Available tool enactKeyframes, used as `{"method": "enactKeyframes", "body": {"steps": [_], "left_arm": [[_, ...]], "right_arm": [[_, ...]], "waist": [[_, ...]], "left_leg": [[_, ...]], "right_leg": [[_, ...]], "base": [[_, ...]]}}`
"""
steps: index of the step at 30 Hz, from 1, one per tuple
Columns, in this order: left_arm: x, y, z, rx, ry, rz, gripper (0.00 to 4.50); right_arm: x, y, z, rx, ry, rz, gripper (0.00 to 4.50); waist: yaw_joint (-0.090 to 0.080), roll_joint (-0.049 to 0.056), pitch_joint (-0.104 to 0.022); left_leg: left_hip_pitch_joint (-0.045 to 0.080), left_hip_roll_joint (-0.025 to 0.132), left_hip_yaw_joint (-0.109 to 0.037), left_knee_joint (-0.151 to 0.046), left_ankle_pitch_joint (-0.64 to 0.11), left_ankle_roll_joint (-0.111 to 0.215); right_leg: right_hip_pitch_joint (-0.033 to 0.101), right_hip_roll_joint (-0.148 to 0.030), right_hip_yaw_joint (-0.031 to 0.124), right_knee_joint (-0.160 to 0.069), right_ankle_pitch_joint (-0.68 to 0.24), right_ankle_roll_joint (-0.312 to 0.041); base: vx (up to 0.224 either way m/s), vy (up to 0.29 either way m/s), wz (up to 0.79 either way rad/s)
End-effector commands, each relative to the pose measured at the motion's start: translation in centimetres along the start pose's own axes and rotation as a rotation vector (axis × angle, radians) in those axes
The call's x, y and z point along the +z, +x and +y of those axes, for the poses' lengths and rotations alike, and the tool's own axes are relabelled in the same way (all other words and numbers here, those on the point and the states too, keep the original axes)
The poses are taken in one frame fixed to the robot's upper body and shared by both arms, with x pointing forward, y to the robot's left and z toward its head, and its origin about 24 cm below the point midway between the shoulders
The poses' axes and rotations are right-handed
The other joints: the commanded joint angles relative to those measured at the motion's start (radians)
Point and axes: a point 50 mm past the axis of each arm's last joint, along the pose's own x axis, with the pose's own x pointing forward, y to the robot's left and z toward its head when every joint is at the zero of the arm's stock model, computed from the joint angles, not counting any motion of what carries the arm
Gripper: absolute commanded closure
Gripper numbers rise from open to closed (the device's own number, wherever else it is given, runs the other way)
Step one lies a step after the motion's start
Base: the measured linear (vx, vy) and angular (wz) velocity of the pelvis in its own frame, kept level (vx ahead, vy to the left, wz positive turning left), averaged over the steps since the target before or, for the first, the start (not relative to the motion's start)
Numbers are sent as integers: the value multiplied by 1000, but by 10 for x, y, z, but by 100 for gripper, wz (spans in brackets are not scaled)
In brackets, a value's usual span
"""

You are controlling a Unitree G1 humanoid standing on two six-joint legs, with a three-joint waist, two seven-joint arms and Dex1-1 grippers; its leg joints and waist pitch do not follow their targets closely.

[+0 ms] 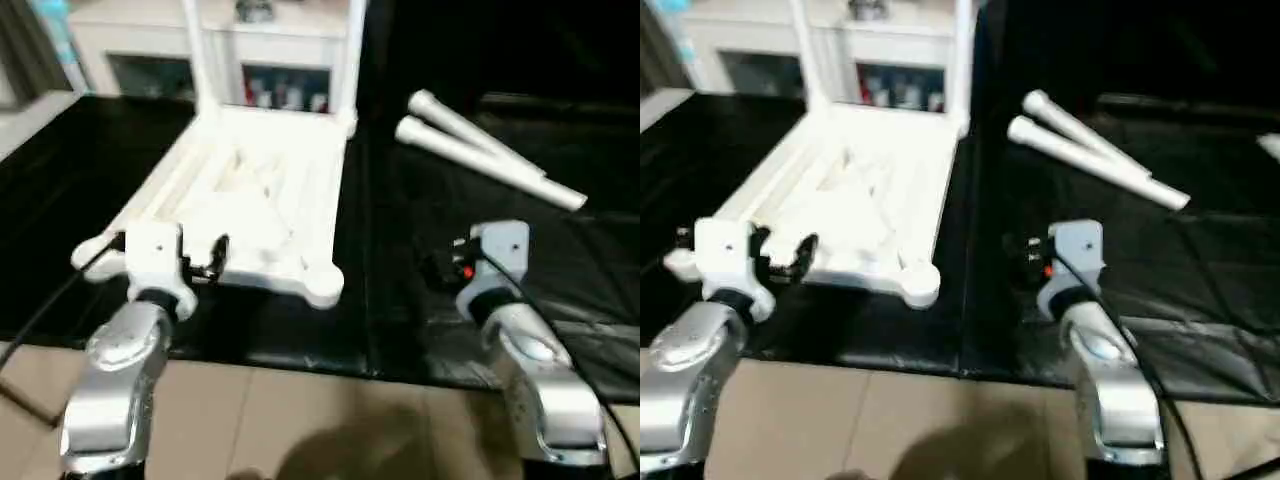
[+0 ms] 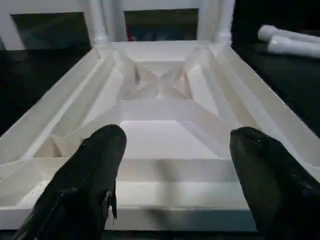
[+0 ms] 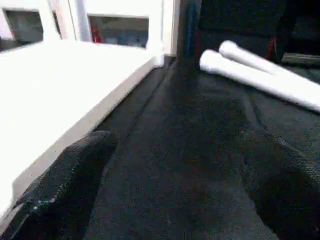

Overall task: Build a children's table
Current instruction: Move to table

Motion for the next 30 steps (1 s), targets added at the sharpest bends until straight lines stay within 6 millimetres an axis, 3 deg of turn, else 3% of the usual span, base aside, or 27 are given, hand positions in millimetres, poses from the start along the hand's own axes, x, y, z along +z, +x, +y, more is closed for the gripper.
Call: {"method": "enactKeyframes", "body": {"steps": [1, 2, 3, 4, 5, 6, 8, 11, 13, 15, 16, 17, 18, 19, 20, 23, 24, 25, 26, 27, 28, 29, 30], "left_arm": [[2, 2, 2, 8, 4, -11, 76], [3, 3, 2, 7, 2, -16, 76], [4, 3, 1, 2, -2, -20, 76], [4, 4, 1, -2, -9, -23, 76], [4, 4, 0, -2, -14, -23, 76], [4, 4, 0, -2, -17, -23, 76], [3, 4, 0, -2, -17, -19, 76], [3, 5, 1, 1, -19, -15, 76], [4, 6, 1, 0, -22, -18, 76], [4, 6, 1, -3, -23, -19, 76], [4, 6, 1, -3, -23, -19, 76], [4, 6, 1, -5, -25, -20, 76], [4, 7, 1, -8, -28, -21, 76], [4, 7, 1, -8, -28, -21, 76], [4, 7, 1, -10, -30, -22, 76], [5, 8, 0, -14, -33, -25, 76], [5, 8, 0, -16, -35, -26, 76], [5, 8, -1, -17, -36, -26, 76], [5, 8, -1, -18, -37, -26, 76], [5, 8, -1, -18, -37, -26, 76], [5, 9, -1, -18, -38, -26, 76], [5, 9, -1, -19, -39, -26, 76], [5, 9, -1, -19, -40, -27, 76]], "right_arm": [[3, 0, 2, -6, 5, -11, 0], [4, 0, 2, -10, 8, -18, 0], [5, 0, 2, -9, 7, -25, 0], [6, 0, 2, -6, 5, -29, 0], [6, 0, 3, -2, 2, -29, 0], [6, 0, 3, 1, 3, -26, 0], [6, 0, 3, 2, 4, -26, 0], [6, 1, 3, 8, -6, -27, 0], [6, 1, 3, 8, -7, -27, 0], [6, 1, 4, 12, 2, -26, 0], [6, 1, 4, 13, 2, -25, 0], [6, 1, 5, 17, 2, -25, 0], [6, 1, 6, 23, 0, -25, 0], [6, 1, 6, 23, 0, -25, 0], [6, 1, 6, 25, -4, -26, 0], [6, 2, 6, 26, -5, -26, 0], [6, 2, 6, 22, -7, -26, 0], [6, 2, 5, 21, -7, -26, 0], [6, 2, 4, 17, -7, -26, 0], [6, 2, 4, 17, -7, -26, 0], [6, 2, 4, 15, -8, -27, 0], [7, 2, 3, 12, -10, -28, 0], [7, 2, 3, 8, -18, -31, 0]], "waist": [[23, -17, -45], [18, -4, -46], [14, 4, -47], [7, 12, -47], [-2, 19, -53], [-11, 20, -57], [-13, 20, -59], [-13, 15, -55], [-13, 15, -48], [-15, 14, -28], [-15, 14, -25], [-18, 12, -15], [-15, 12, -17], [-15, 12, -18], [-14, 15, -26], [-21, 20, -47], [-23, 22, -54], [-24, 21, -56], [-20, 16, -62], [-12, 9, -64], [-5, 11, -70], [-3, 9, -74], [-2, 17, -80]], "left_leg": [[-29, 29, -1, -22, 64, 69], [-21, 50, -2, -42, 48, 47], [-13, 65, -7, -52, 24, 36], [-3, 90, -14, -68, -35, 17], [10, 115, -24, -79, -71, 9], [10, 129, -30, -88, -71, 18], [8, 129, -25, -87, -45, 37], [3, 114, -8, -84, -50, 40], [16, 111, 0, -88, -170, 18], [49, 100, 11, -101, -368, -9], [57, 95, 14, -99, -402, -13], [86, 85, 20, -91, -462, -18], [80, 82, 19, -98, -431, -13], [81, 84, 19, -102, -424, -11], [79, 90, 18, -113, -397, 0], [82, 106, 14, -131, -307, 37], [84, 108, 15, -129, -253, 59], [81, 104, 17, -126, -226, 71], [62, 84, 28, -109, -158, 95], [27, 55, 39, -86, -89, 113], [18, 47, 40, -75, -55, 120], [-2, 40, 33, -65, 5, 140], [6, 43, 23, -65, 58, 159]], "right_leg": [[52, -160, 120, -156, -155, 143], [43, -132, 94, -154, -135, 146], [41, -130, 85, -150, -127, 128], [36, -125, 77, -145, -122, 77], [40, -132, 76, -134, -76, 17], [48, -140, 75, -125, 3, -32], [52, -152, 76, -120, 101, -82], [56, -154, 78, -127, 103, -106], [62, -153, 78, -145, -80, -97], [61, -136, 71, -186, -439, -65], [62, -135, 68, -198, -517, -52], [56, -133, 59, -224, -644, -30], [76, -134, 60, -231, -653, -17], [80, -133, 60, -232, -645, -14], [93, -129, 63, -225, -578, -23], [114, -117, 60, -193, -326, -87], [116, -115, 60, -181, -223, -113], [119, -115, 60, -176, -177, -123], [140, -120, 67, -176, -103, -136], [169, -123, 79, -186, -75, -127], [178, -123, 85, -187, -57, -116], [190, -106, 84, -178, 21, -81], [185, -86, 67, -160, 116, -27]], "base": [[-11, -64, 1], [0, 0, 0], [0, 0, 0], [0, 0, 0], [0, 0, 0], [0, 0, 0], [15, 51, -2], [3, 17, -1], [0, 0, 0], [0, 0, 0], [0, 0, 0], [0, 0, 0], [0, 0, 0], [0, 0, 0], [71, 23, -2], [79, 25, -1], [91, 25, 0], [106, 17, 2], [105, 13, 3], [105, 13, 3], [121, 12, 7], [140, 19, 8], [140, 19, 8]]}}
